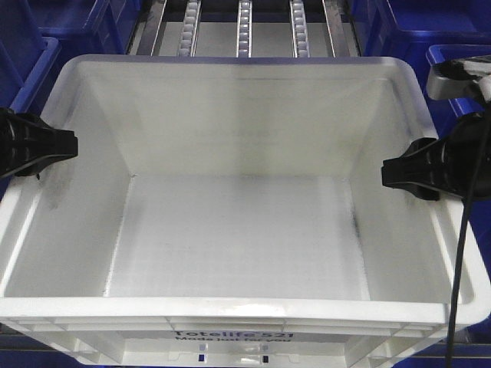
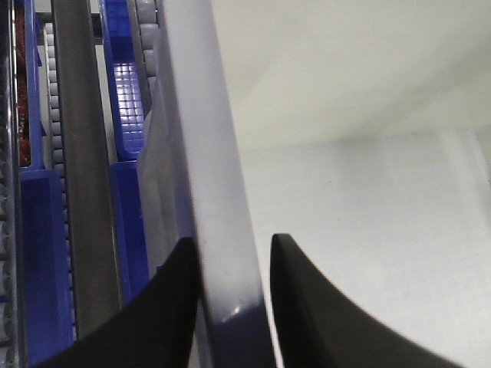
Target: Move bin from left to right shelf
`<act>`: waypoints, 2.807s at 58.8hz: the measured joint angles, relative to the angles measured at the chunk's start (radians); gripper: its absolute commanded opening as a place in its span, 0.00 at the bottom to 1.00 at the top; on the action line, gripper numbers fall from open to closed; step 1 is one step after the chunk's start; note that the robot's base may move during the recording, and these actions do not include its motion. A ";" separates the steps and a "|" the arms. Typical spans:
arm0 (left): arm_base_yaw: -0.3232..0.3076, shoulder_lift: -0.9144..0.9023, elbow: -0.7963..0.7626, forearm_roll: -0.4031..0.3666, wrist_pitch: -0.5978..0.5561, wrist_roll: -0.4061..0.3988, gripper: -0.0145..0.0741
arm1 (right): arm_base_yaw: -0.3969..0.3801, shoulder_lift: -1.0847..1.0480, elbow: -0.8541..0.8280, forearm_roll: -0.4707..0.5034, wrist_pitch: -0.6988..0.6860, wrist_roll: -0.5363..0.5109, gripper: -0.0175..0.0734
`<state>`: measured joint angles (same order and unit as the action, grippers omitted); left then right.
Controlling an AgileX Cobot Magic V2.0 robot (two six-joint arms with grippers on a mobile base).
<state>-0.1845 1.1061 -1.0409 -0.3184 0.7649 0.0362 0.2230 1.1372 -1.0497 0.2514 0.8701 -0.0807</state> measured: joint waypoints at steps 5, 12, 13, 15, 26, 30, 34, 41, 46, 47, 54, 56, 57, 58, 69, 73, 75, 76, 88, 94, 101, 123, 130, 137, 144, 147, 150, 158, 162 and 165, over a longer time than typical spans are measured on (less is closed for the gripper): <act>0.000 0.000 0.000 0.000 0.000 0.000 0.16 | 0.000 0.000 0.000 0.000 0.000 0.000 0.19; 0.000 0.000 0.000 0.000 0.000 0.000 0.16 | 0.000 0.000 0.000 0.000 0.000 0.000 0.19; 0.000 0.000 0.000 0.000 0.000 0.000 0.16 | 0.000 0.000 0.000 0.000 0.000 0.000 0.19; 0.000 0.000 0.000 0.000 0.000 0.000 0.16 | 0.000 0.000 0.000 0.000 0.000 0.000 0.19; 0.000 0.000 0.000 0.000 0.000 0.000 0.16 | 0.000 0.000 0.000 0.000 0.000 0.000 0.19; 0.000 0.000 0.000 0.000 0.000 0.000 0.16 | 0.000 0.000 0.000 0.000 0.000 0.000 0.19; 0.000 0.000 0.000 0.000 0.000 0.000 0.16 | 0.000 0.000 0.000 0.000 0.000 0.000 0.19; 0.000 0.000 0.000 0.000 0.000 0.000 0.16 | 0.000 0.000 0.000 0.000 0.000 0.000 0.19; 0.000 0.000 0.000 0.000 0.000 0.000 0.16 | 0.000 0.000 0.000 0.000 0.000 0.000 0.19; 0.000 0.000 0.000 0.000 0.000 0.000 0.16 | 0.000 0.000 0.000 0.000 0.000 0.000 0.19; 0.000 0.000 0.000 0.000 0.000 0.000 0.16 | 0.000 0.000 0.000 0.000 0.000 0.000 0.19; 0.000 0.000 0.000 0.000 0.000 0.000 0.16 | 0.000 0.000 0.000 0.000 0.000 0.000 0.19; 0.000 0.000 0.000 0.000 0.000 0.000 0.16 | 0.000 0.000 0.000 0.000 0.000 0.000 0.19; 0.000 0.000 0.000 0.000 0.000 0.000 0.16 | 0.000 0.000 0.000 0.000 0.000 0.000 0.19; 0.000 0.000 0.000 0.000 0.000 0.000 0.16 | 0.000 0.000 0.000 0.000 0.000 0.000 0.19; 0.000 0.000 0.000 0.000 0.000 0.000 0.16 | 0.000 0.000 0.000 0.000 0.000 0.000 0.19; 0.000 0.000 0.000 0.000 0.000 0.000 0.16 | 0.000 0.000 0.000 0.000 0.000 0.000 0.19; 0.000 0.000 0.000 0.000 0.000 0.000 0.16 | 0.000 0.000 0.000 0.000 0.000 0.000 0.19; 0.000 0.000 0.000 0.000 0.000 0.000 0.16 | 0.000 0.000 0.000 0.000 0.000 0.000 0.19; 0.000 0.000 0.000 0.000 0.000 0.000 0.16 | 0.000 0.000 0.000 0.000 0.000 0.000 0.19; 0.000 0.000 0.000 0.000 0.000 0.000 0.16 | 0.000 0.000 0.000 0.000 0.000 0.000 0.19; 0.000 0.000 0.000 0.000 0.000 0.000 0.16 | 0.000 0.000 0.000 0.000 0.000 0.000 0.19; 0.000 0.000 0.000 0.000 0.000 0.000 0.16 | 0.000 0.000 0.000 0.000 0.000 0.000 0.19; 0.000 0.000 0.000 0.000 0.000 0.000 0.16 | 0.000 0.000 0.000 0.000 0.000 0.000 0.19; 0.000 0.000 0.000 0.000 0.001 0.000 0.16 | 0.000 0.000 0.000 0.000 0.001 0.000 0.19; 0.000 -0.001 0.000 0.000 0.001 0.000 0.16 | 0.000 -0.001 0.000 0.000 0.001 0.000 0.19; 0.000 -0.001 0.000 0.000 0.002 0.000 0.16 | 0.000 -0.003 0.000 0.000 0.003 0.000 0.19; 0.000 -0.001 0.000 -0.004 0.002 0.000 0.16 | 0.000 -0.004 0.000 0.000 0.004 0.000 0.19; 0.000 -0.001 0.000 -0.004 0.002 0.000 0.16 | 0.000 -0.004 0.000 0.000 0.004 0.000 0.19; 0.000 -0.001 0.000 -0.004 0.001 0.000 0.16 | 0.000 -0.004 0.000 0.000 0.002 0.000 0.19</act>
<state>-0.1845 1.1049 -1.0409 -0.3220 0.7656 0.0362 0.2230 1.1328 -1.0497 0.2514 0.8724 -0.0803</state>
